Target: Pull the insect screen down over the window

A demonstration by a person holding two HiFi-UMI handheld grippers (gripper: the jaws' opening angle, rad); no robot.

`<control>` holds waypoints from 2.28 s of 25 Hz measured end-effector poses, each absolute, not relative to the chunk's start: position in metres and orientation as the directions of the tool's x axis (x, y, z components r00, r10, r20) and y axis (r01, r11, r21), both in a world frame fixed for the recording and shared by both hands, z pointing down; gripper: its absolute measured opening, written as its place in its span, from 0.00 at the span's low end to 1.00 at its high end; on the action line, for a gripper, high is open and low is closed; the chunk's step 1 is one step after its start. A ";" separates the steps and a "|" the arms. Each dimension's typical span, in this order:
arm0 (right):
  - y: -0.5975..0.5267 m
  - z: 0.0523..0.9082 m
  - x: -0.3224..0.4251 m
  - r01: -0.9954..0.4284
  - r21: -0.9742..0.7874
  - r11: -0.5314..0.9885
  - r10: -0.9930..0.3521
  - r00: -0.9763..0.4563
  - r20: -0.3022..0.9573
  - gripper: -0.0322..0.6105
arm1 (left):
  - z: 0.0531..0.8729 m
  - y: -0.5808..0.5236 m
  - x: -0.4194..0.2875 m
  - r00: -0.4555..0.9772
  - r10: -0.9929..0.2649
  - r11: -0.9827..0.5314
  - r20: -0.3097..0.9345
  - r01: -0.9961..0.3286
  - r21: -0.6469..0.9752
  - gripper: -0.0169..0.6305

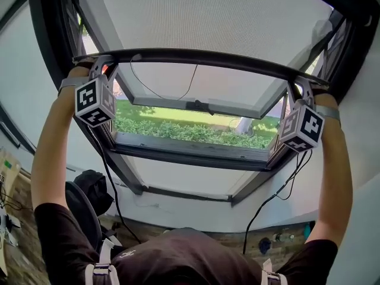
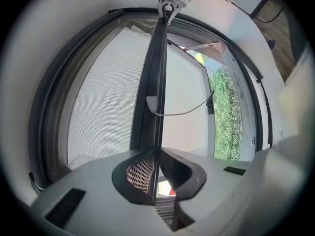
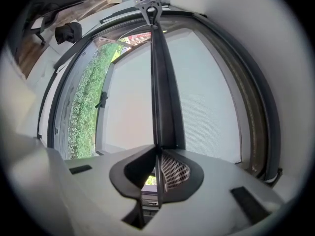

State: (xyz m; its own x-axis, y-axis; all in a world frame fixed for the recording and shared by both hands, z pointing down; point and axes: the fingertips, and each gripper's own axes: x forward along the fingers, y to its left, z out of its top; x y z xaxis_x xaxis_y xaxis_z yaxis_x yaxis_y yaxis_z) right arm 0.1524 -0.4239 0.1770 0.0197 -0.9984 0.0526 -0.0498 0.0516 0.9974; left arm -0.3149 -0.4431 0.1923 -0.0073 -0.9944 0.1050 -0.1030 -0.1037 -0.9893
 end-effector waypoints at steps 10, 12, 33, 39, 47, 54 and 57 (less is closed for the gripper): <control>-0.424 0.244 0.148 -0.053 0.981 0.187 -0.982 0.022 0.189 0.09 | 0.264 -0.437 -0.316 -0.021 -0.975 -0.220 0.222 -0.079 -0.972 0.09; -0.422 0.257 0.147 -0.033 0.981 0.189 -0.981 0.033 0.190 0.09 | 0.278 -0.436 -0.316 -0.020 -0.973 -0.226 0.228 -0.077 -0.971 0.09; -0.419 0.411 0.151 -0.065 0.909 0.412 -0.908 0.060 0.415 0.08 | 0.432 -0.431 -0.315 -0.010 -0.910 -0.411 0.415 -0.114 -0.904 0.08; -0.418 0.469 0.154 -0.075 0.867 0.492 -0.864 0.077 0.497 0.08 | 0.485 -0.431 -0.316 -0.018 -0.869 -0.488 0.494 -0.134 -0.862 0.08; -0.411 0.544 0.151 -0.095 0.812 0.576 -0.806 0.096 0.584 0.09 | 0.564 -0.426 -0.313 -0.041 -0.807 -0.577 0.589 -0.154 -0.802 0.08; -0.417 0.563 0.152 -0.119 0.834 0.538 -0.828 0.107 0.550 0.09 | 0.585 -0.429 -0.316 -0.084 -0.809 -0.571 0.581 -0.121 -0.812 0.08; -0.414 0.571 0.152 -0.126 0.830 0.543 -0.824 0.110 0.556 0.09 | 0.592 -0.429 -0.315 -0.107 -0.812 -0.569 0.574 -0.073 -0.819 0.08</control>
State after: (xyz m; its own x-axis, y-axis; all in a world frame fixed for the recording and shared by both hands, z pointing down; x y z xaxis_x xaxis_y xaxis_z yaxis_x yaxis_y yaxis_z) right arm 0.1519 -0.4144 0.5709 0.1102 -0.8241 0.5556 -0.1257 0.5430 0.8303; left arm -0.3151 -0.4290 0.5923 -0.1073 -0.8117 0.5741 -0.0733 -0.5694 -0.8188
